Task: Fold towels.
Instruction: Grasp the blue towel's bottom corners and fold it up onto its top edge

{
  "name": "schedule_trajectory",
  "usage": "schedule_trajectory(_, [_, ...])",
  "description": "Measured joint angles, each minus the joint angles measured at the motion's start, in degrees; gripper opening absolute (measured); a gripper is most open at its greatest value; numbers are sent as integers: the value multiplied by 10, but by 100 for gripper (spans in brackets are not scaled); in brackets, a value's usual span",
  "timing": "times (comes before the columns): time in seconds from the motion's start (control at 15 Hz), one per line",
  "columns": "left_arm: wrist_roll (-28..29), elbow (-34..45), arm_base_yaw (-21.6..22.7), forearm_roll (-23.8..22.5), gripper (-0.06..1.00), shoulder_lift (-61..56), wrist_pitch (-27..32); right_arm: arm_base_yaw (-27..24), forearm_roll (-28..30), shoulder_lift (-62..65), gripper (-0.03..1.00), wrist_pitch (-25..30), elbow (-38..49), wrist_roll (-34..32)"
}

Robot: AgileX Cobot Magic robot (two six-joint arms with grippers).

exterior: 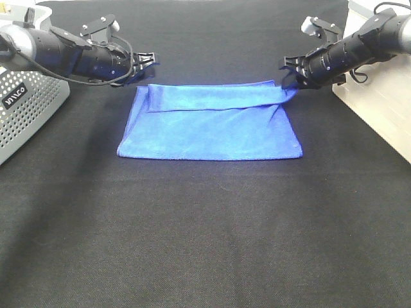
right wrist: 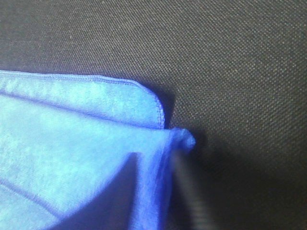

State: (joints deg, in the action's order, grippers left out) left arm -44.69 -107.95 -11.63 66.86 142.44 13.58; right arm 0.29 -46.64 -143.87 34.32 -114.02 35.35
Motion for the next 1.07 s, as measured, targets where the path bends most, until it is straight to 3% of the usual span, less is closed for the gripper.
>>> schedule_trajectory(0.13, [0, 0, 0, -2, 65, -6, 9, -1, -1, 3, 70, 24, 0, 0])
schedule_trajectory(0.27, [0, 0, 3, -22, 66, -20, 36, -1, 0, 15, 83, 61, 0, 0])
schedule_trajectory(0.4, [4, -1, 11, -62, 67, -33, 91, -2, 2, 45, 86, 106, 0, 0])
schedule_trajectory(0.53, [61, -1, 18, -117, 67, -45, 167, -3, 4, 67, 86, 159, -3, -25])
schedule_trajectory(0.6, [146, -1, 18, -193, 67, -55, 219, -3, 18, 75, 86, 209, -4, -67])
schedule_trajectory(0.8, [286, -1, 18, -335, 65, -65, 309, -3, 49, 76, 86, 290, -3, -131])
schedule_trajectory(0.87, [286, -1, 18, -335, 65, -65, 309, -3, 49, 76, 86, 290, -3, -131])
schedule_trajectory(1.07, [366, 67, 18, -375, 64, -92, 316, -3, 60, 114, 86, 277, 81, -142])
